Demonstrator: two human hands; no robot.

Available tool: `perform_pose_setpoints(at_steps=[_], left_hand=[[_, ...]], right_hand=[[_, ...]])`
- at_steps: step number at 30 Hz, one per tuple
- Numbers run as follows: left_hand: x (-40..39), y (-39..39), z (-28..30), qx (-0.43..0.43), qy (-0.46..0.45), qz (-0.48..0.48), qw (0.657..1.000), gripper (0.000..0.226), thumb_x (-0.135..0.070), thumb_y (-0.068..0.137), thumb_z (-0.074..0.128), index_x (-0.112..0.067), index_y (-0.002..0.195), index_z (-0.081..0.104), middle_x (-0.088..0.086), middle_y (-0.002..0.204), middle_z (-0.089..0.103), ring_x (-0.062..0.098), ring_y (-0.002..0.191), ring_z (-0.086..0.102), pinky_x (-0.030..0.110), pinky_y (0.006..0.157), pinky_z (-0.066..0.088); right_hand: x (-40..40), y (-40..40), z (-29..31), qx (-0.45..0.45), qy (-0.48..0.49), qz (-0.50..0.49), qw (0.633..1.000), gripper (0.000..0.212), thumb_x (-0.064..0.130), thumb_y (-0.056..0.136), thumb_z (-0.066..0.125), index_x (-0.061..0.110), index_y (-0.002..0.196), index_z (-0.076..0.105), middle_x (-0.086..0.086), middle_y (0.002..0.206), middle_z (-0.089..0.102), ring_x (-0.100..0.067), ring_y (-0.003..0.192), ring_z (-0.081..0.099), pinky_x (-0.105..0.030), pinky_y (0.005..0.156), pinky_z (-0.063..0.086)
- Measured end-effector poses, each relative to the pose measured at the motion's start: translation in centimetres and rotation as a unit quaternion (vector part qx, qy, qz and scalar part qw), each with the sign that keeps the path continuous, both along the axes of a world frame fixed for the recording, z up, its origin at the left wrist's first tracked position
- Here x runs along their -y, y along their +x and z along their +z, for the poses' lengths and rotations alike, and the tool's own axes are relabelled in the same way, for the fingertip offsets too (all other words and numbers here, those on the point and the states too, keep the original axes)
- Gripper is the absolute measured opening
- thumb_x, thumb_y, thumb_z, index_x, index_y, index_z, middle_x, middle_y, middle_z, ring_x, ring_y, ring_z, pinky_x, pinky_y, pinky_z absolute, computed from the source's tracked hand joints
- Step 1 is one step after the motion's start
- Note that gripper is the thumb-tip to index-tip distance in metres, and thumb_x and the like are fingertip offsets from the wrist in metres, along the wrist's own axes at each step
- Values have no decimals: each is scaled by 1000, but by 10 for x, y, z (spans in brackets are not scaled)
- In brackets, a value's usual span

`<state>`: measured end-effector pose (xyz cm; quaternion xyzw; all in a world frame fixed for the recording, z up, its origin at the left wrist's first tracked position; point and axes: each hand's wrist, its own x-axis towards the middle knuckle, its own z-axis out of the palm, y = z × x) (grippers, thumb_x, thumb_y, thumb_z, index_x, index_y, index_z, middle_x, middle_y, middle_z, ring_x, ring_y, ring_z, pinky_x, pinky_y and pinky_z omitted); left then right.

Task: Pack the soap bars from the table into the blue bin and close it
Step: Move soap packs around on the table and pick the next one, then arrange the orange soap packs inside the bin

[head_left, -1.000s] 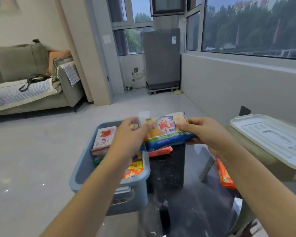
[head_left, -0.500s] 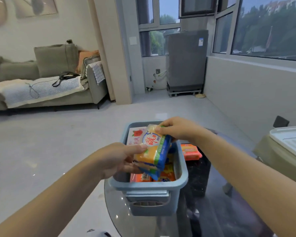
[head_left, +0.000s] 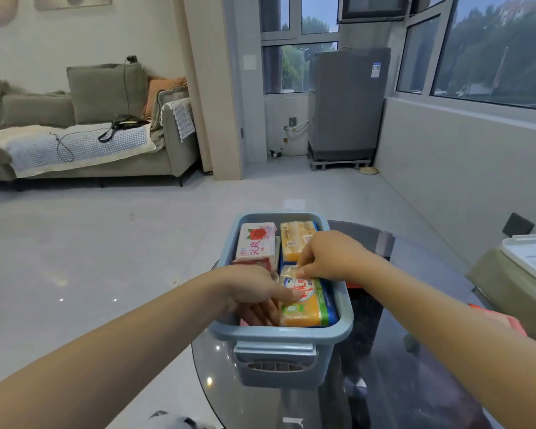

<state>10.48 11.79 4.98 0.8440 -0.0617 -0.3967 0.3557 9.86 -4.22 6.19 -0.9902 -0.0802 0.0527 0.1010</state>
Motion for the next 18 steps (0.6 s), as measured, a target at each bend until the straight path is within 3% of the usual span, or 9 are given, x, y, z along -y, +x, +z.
perform_pose_setpoints(at_steps=[2, 6, 14, 16, 18], left_hand=[[2, 0, -4, 5, 14, -12, 1000, 50, -45, 81, 64, -3, 107, 65, 5, 78, 69, 13, 63, 64, 23, 62, 54], [2, -1, -7, 30, 14, -27, 999, 51, -51, 80, 62, -6, 103, 68, 1, 72, 69, 10, 55, 62, 21, 56, 51], [0, -4, -7, 139, 53, -61, 987, 37, -60, 78, 57, -25, 85, 68, -7, 83, 71, 9, 72, 67, 22, 63, 55], [3, -9, -8, 201, 43, -42, 978, 38, -59, 80, 55, -24, 88, 68, -8, 88, 71, 8, 76, 66, 26, 67, 56], [10, -18, -9, 279, 25, -15, 960, 38, -57, 83, 51, -25, 98, 63, -18, 96, 63, 0, 74, 57, 19, 58, 46]], right_hand=[[2, -2, -9, 37, 15, -13, 999, 27, 43, 81, 63, 26, 100, 73, 6, 94, 70, -11, 88, 58, -28, 77, 50], [11, -9, -16, 98, -3, -40, 994, 36, 56, 75, 63, 39, 105, 67, 3, 101, 47, -17, 98, 36, -32, 82, 31], [26, -28, -24, 73, 160, -51, 983, 40, 43, 77, 67, 35, 116, 59, 1, 123, 41, -16, 119, 31, -36, 100, 32], [31, -35, -26, 83, 222, -53, 970, 33, 39, 81, 64, 35, 113, 61, 3, 125, 45, -15, 120, 38, -38, 101, 38], [37, -43, -29, 100, 277, -57, 954, 25, 35, 84, 61, 36, 109, 62, 9, 120, 50, -13, 114, 46, -36, 96, 45]])
